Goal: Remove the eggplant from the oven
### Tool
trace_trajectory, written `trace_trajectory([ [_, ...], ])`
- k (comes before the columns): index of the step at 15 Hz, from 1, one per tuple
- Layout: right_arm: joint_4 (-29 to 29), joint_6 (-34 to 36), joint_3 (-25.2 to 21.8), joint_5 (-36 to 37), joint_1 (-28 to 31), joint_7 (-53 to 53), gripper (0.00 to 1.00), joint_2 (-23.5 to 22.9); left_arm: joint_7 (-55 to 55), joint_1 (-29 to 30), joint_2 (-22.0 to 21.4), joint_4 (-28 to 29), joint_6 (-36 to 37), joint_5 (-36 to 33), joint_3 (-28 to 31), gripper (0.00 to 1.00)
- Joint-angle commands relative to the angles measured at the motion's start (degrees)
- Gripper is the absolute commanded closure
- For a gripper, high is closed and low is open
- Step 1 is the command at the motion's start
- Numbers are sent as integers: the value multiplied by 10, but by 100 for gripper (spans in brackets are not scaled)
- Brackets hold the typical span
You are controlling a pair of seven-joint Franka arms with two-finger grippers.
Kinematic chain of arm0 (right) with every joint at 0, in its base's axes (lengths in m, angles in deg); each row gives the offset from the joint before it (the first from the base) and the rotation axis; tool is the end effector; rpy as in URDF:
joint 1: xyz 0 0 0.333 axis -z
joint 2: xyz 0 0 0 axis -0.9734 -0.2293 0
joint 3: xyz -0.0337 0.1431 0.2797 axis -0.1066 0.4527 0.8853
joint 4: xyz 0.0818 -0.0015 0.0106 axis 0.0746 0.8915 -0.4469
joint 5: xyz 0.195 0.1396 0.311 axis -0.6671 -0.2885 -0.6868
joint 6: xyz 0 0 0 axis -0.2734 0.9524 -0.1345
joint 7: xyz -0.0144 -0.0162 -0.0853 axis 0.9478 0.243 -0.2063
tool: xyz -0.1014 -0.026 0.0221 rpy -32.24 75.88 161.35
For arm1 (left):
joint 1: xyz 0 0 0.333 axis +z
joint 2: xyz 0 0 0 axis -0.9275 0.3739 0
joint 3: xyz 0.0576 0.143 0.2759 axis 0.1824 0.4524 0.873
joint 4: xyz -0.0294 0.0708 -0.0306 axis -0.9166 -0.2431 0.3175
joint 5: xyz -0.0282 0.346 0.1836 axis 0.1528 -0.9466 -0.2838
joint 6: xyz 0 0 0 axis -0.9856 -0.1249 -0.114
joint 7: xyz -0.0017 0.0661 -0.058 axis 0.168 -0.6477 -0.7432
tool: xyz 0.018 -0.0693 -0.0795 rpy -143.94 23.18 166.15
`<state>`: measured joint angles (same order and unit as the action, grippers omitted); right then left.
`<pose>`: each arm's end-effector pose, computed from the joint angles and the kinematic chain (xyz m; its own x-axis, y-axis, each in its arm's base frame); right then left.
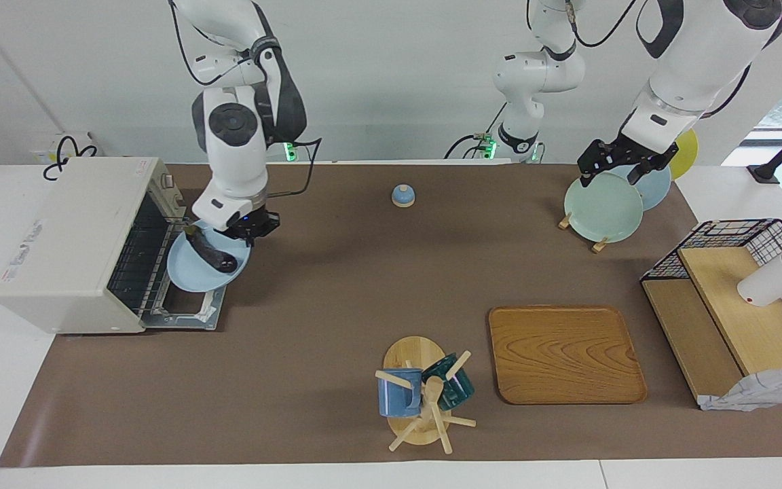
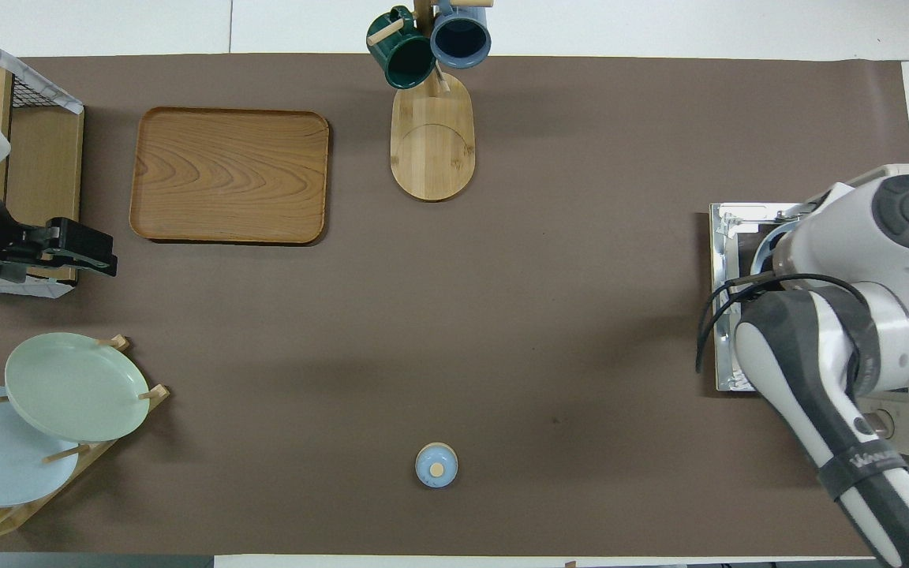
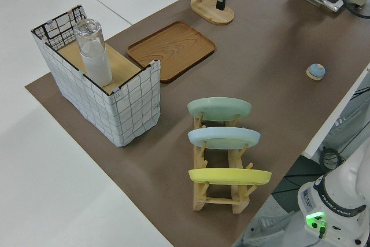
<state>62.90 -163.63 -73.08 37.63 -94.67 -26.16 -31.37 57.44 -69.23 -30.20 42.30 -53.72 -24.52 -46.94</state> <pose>0.5352 0.1675 0.4420 0.9760 0.1970 -0.0933 0.2113 -0.9602 0.1829 0.5346 -0.0743 0.6121 0.9952 -0.0221 -0.0958 -0.0206 -0.9997 0.0162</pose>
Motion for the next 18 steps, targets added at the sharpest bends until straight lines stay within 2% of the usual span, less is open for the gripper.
trace_trajectory([
  [1,-34,6,60,8,-29,-132,100,-25,1,7,-1,0,8,-9,-6,0],
  [2,-44,5,90,6,-33,-184,100,-36,2,7,-1,-1,8,-9,-6,0],
  [3,-75,6,123,7,-36,-222,100,-65,1,7,-1,-1,8,-9,-6,0],
  [5,-152,16,161,13,-49,-293,100,-135,1,7,-1,0,8,-9,-6,0],
  [7,-233,18,163,20,-103,-362,100,-211,1,7,-1,0,8,-9,-6,0],
  [8,-251,12,164,33,-123,-389,100,-237,2,7,-1,0,8,-9,-6,0],
  [9,-252,5,164,44,-133,-406,100,-248,1,7,-1,0,8,-9,-6,0],
  [11,-238,-62,164,43,-142,-411,100,-255,1,7,-1,-1,8,-9,-6,0],
  [18,-148,-221,166,42,-112,-409,100,-246,2,7,-1,-1,8,-9,-6,0],
])
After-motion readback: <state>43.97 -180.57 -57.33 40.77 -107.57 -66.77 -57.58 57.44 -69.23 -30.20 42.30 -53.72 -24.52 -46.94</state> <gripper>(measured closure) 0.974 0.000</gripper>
